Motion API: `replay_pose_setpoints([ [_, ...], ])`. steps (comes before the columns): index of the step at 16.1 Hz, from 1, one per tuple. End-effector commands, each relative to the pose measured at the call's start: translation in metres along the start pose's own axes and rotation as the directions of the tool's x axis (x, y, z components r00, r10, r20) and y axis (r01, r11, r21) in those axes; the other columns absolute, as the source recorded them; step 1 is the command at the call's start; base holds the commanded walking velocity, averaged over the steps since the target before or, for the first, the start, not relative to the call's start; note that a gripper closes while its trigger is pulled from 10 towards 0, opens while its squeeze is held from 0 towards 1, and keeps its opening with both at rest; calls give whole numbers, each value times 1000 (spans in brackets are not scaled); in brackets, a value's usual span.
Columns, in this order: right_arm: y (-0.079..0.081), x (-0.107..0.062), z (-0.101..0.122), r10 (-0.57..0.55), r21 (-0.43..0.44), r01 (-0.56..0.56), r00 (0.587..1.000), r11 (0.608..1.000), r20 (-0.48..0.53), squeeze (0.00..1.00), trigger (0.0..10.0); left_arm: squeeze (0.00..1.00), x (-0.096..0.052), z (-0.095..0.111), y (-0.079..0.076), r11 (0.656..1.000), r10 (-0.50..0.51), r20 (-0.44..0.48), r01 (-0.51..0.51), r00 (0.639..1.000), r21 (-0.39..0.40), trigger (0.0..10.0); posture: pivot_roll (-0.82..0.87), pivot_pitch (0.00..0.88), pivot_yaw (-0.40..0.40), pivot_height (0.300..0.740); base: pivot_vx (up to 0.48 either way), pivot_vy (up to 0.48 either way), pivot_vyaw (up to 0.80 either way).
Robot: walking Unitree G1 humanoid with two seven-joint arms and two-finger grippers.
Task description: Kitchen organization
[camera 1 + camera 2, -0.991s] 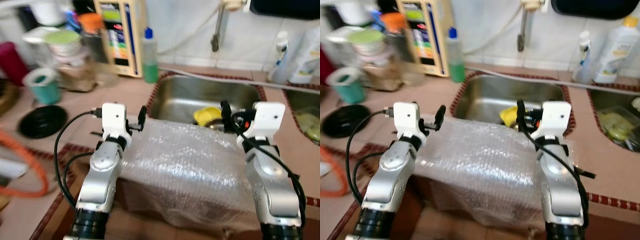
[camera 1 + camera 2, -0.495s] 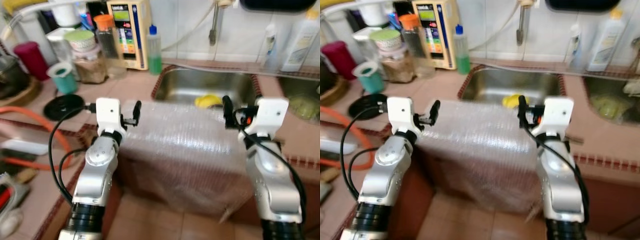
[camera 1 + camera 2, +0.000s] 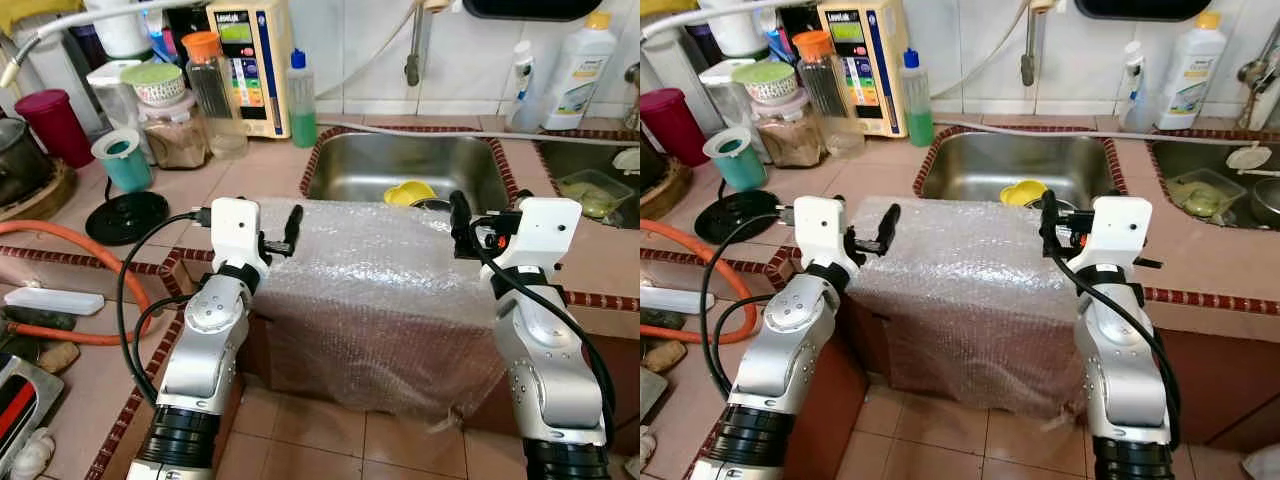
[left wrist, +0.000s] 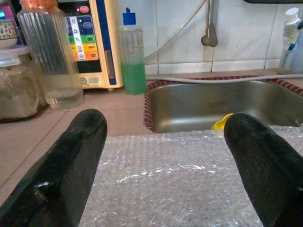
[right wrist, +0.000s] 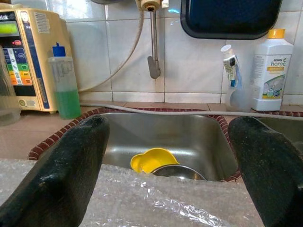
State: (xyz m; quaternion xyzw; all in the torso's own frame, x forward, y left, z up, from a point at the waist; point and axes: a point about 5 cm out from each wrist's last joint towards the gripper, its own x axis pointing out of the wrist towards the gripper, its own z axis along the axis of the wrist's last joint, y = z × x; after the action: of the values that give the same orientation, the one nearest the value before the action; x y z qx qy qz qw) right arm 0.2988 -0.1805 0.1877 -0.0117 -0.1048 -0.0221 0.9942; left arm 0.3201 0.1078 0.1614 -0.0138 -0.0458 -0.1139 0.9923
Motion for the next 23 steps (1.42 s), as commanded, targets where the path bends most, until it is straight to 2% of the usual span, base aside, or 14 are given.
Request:
replay_pose_setpoints([
  [1, 1, 2, 1, 0, 6, 0, 1000, 1000, 8, 0, 10000, 0, 1, 2, 2, 1000, 2, 11, -2, 1000, -2, 10000, -42, 0, 96, 740, 0, 0, 0],
  [4, 1, 2, -1, 2, 7, -2, 1000, 1000, 0, 0, 10000, 0, 1, 2, 1, 1000, -21, 21, 21, 1000, 3, 10000, -43, 0, 92, 740, 0, 0, 0],
  [8, -2, 2, -3, -7, 6, 7, 1000, 1000, -10, 0, 10000, 0, 1, 0, -3, 999, -30, 15, 30, 999, -15, 10000, -54, 0, 101, 740, 0, -323, 0],
  [11, -4, 1, -4, -18, 7, 18, 1000, 1000, -14, 0, 10000, 0, 3, -3, -4, 1000, -17, -3, 17, 1000, -5, 10000, -63, 0, 106, 740, 0, 0, -573],
  [14, -5, 0, -4, -15, -1, 15, 1000, 1000, -13, 0, 10000, 0, 3, -3, -10, 998, -59, -3, 59, 998, -6, 10000, -75, 0, 115, 740, 0, -251, -183],
  [23, -7, -1, -4, -16, -6, 16, 1000, 1000, -13, 0, 10000, 0, 3, -4, -12, 998, -60, -10, 60, 998, -21, 10000, -70, 0, 105, 740, -56, -261, 0],
])
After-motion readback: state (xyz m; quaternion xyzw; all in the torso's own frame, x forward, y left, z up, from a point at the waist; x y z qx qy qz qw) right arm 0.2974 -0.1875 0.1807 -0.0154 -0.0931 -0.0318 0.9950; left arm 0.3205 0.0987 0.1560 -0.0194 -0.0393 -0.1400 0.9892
